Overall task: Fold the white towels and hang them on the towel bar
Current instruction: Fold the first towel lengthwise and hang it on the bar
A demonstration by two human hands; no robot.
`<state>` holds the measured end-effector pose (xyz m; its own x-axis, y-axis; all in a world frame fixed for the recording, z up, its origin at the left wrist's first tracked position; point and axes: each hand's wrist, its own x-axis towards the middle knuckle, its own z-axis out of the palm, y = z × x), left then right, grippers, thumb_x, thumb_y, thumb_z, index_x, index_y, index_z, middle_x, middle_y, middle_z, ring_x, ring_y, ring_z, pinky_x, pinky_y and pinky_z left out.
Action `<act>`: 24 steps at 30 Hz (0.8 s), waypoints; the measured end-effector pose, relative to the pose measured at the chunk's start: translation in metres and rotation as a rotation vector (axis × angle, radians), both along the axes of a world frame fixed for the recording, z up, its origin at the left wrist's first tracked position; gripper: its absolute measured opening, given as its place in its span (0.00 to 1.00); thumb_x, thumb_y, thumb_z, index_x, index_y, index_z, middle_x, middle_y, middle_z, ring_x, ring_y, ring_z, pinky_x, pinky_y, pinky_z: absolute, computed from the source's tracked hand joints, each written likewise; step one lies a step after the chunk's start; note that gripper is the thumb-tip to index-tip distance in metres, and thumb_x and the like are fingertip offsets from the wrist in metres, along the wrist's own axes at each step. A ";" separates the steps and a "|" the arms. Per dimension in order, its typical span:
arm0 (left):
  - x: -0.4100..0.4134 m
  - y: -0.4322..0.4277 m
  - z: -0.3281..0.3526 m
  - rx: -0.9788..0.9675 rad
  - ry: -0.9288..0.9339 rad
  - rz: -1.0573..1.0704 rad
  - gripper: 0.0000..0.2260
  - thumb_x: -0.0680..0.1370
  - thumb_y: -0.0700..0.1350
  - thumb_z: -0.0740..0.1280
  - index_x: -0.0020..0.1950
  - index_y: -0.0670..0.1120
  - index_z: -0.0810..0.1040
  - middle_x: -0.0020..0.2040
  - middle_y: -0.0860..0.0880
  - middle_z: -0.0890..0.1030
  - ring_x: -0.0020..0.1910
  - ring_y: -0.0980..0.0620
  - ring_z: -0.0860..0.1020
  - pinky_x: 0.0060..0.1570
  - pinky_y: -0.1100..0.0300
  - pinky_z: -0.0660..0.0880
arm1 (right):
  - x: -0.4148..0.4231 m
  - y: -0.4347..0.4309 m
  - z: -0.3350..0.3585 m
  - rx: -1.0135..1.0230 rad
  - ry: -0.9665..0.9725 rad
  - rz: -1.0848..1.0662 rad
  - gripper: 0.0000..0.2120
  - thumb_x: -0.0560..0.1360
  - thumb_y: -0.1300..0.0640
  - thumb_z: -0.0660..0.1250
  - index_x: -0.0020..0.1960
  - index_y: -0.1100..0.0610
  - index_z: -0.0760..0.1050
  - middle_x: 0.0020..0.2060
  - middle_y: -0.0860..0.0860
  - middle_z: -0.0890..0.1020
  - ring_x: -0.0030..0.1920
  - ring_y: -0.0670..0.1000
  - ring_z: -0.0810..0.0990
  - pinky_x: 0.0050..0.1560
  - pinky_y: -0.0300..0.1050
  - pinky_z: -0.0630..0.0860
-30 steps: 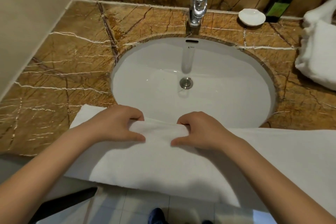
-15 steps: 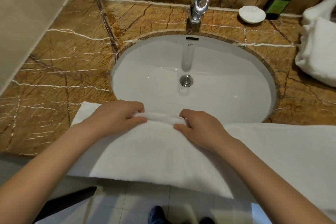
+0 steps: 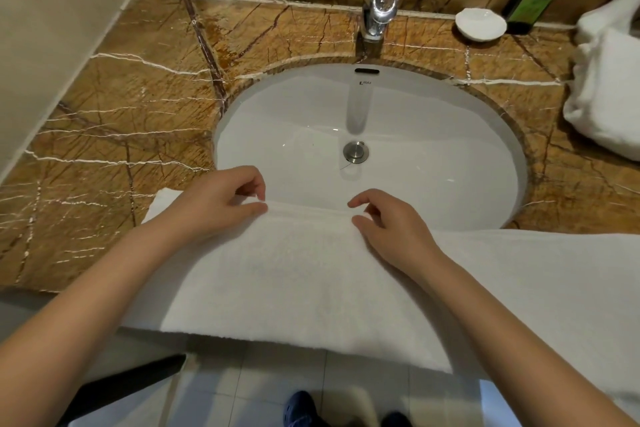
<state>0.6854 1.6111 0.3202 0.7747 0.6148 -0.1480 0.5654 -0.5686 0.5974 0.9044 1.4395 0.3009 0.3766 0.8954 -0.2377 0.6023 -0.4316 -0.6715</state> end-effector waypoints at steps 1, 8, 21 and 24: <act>0.000 -0.001 -0.002 0.006 -0.017 0.023 0.07 0.74 0.48 0.70 0.41 0.56 0.72 0.37 0.55 0.77 0.38 0.57 0.75 0.37 0.54 0.72 | -0.001 0.000 0.001 0.047 -0.076 0.014 0.07 0.78 0.54 0.62 0.54 0.50 0.76 0.37 0.43 0.75 0.41 0.44 0.73 0.47 0.46 0.69; 0.010 -0.024 -0.005 0.667 0.138 -0.030 0.05 0.78 0.43 0.66 0.43 0.43 0.75 0.31 0.47 0.77 0.31 0.41 0.75 0.36 0.53 0.69 | -0.013 -0.007 0.005 0.033 -0.519 0.083 0.11 0.80 0.50 0.57 0.56 0.53 0.75 0.49 0.49 0.77 0.52 0.53 0.74 0.52 0.47 0.66; -0.008 -0.119 -0.020 0.333 0.340 0.211 0.30 0.76 0.63 0.38 0.77 0.57 0.51 0.78 0.52 0.47 0.77 0.52 0.42 0.74 0.46 0.41 | 0.021 -0.144 0.000 -0.205 -0.530 -0.177 0.29 0.77 0.38 0.40 0.77 0.43 0.53 0.77 0.45 0.54 0.77 0.51 0.48 0.73 0.61 0.45; -0.010 -0.120 -0.018 0.314 0.342 0.241 0.30 0.76 0.63 0.38 0.77 0.57 0.49 0.78 0.52 0.46 0.77 0.51 0.42 0.73 0.46 0.41 | 0.032 -0.151 0.000 -0.216 -0.532 -0.188 0.30 0.76 0.36 0.38 0.77 0.41 0.49 0.77 0.45 0.50 0.77 0.49 0.44 0.74 0.59 0.42</act>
<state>0.6758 1.4907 0.3018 0.5449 0.8253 -0.1478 0.8356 -0.5200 0.1770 0.9369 1.2882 0.3008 0.6406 0.7546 -0.1423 0.7318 -0.6561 -0.1846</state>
